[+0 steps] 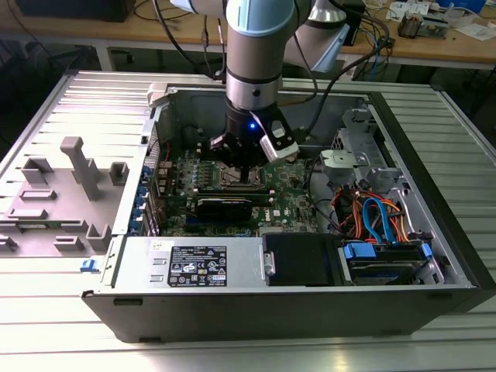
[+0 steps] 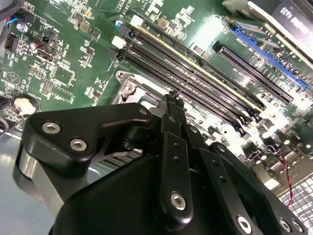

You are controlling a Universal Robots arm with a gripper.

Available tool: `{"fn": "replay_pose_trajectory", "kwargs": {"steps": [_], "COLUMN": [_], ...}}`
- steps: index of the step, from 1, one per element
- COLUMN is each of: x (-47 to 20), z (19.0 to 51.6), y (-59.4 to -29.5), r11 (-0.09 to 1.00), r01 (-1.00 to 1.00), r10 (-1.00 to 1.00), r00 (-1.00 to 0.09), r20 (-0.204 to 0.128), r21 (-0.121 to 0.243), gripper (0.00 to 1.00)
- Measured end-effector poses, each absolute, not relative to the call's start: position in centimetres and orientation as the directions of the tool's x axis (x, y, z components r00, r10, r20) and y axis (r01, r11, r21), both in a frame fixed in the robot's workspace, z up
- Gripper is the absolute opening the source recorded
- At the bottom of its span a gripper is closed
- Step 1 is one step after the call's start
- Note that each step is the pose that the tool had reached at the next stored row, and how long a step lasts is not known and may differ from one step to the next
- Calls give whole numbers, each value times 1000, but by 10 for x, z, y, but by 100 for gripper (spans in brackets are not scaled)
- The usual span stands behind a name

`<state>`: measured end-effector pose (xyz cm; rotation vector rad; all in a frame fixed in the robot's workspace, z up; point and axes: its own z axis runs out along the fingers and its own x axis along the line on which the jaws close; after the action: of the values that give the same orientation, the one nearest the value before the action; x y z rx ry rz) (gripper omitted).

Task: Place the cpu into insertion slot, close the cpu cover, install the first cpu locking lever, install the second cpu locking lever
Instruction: 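Install the second cpu locking lever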

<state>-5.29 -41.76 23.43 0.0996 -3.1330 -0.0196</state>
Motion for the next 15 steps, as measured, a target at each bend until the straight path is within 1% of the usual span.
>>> {"fn": "replay_pose_trajectory", "kwargs": {"steps": [15], "x": [-59], "z": [238], "y": [-422], "r11": [997], "r01": [-74], "r10": [-74], "r00": [-997], "r20": [7], "r21": [13], "gripper": [11]}}
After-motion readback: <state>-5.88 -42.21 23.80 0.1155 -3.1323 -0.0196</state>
